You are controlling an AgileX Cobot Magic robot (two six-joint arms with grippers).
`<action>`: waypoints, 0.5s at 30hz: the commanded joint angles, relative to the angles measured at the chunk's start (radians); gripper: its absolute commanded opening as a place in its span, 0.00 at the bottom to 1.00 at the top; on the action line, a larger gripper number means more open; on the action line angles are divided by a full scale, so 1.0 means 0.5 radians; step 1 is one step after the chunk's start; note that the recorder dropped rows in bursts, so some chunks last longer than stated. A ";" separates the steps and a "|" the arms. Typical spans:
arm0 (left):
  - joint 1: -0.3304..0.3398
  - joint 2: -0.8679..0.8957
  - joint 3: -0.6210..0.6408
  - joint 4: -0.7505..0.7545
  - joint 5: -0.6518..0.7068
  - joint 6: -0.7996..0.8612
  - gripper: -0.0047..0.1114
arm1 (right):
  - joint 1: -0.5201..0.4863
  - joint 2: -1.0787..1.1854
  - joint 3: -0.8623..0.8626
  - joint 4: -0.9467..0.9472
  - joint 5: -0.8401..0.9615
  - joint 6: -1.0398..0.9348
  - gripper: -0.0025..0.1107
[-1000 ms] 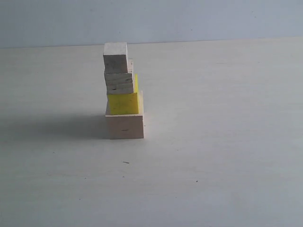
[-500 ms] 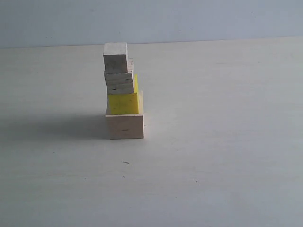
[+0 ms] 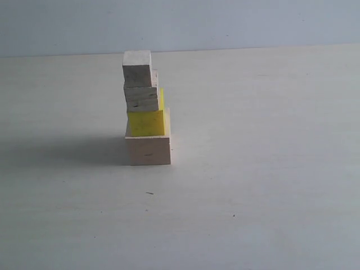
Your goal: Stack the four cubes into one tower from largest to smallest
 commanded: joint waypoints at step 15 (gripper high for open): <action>-0.011 -0.009 0.004 0.005 -0.010 -0.008 0.04 | -0.429 -0.336 0.431 -0.296 -0.239 0.446 0.02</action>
